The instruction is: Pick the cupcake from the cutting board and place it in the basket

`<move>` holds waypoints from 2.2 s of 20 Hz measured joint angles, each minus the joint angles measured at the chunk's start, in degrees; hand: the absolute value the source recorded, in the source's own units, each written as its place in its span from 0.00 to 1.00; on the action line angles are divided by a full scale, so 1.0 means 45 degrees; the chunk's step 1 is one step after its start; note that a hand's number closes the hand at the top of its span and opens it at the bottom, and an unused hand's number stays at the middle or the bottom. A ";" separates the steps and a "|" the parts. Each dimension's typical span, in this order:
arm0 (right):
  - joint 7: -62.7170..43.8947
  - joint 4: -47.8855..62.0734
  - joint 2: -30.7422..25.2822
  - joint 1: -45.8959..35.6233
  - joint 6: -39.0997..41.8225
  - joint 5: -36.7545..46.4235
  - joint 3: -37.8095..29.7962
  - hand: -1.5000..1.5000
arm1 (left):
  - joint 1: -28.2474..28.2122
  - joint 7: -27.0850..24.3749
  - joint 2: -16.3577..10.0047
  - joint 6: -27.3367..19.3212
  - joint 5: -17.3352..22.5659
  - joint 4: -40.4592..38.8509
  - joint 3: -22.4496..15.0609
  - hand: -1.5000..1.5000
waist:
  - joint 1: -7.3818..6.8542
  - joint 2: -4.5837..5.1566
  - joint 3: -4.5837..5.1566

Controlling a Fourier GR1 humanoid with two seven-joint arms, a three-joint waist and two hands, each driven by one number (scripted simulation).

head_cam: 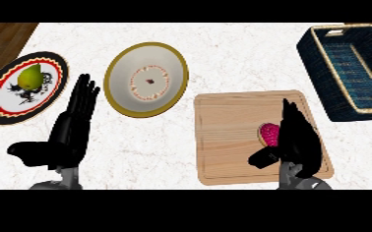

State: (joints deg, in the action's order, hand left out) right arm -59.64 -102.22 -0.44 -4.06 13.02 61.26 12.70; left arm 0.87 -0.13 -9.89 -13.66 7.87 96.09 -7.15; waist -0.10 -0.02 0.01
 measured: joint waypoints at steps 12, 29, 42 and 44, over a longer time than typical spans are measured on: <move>0.0284 0.0727 0.0008 0.0077 -0.0626 -0.0156 -0.0219 0.00 | 0.0176 -0.0118 0.0525 0.0420 -0.0515 -0.0371 0.0385 0.50 | 0.0020 0.0003 -0.0002; 0.1476 0.2887 -0.0392 -0.0389 -0.0744 -0.0438 -0.0268 1.00 | 0.0057 0.0129 0.0951 0.0826 -0.0996 -0.0104 0.0701 0.50 | 0.0004 -0.0015 0.0009; 0.0338 0.5141 -0.0626 -0.3283 -0.1353 0.0546 -0.2595 1.00 | 0.0095 0.0299 0.1321 0.1036 -0.1317 0.0296 0.0464 0.50 | -0.0501 0.0278 -0.0013; -0.0083 0.5762 -0.0969 -0.4077 -0.1637 0.0724 -0.3685 1.00 | 0.0202 0.0274 0.1334 0.1074 -0.1321 0.0330 0.0407 0.50 | -0.0735 0.0459 -0.0017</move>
State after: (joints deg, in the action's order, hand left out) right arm -60.01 -76.29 -4.80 -22.41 5.66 64.52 -3.88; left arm 1.78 1.11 -3.88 -8.83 1.92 97.58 -5.32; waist -3.40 2.05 -0.07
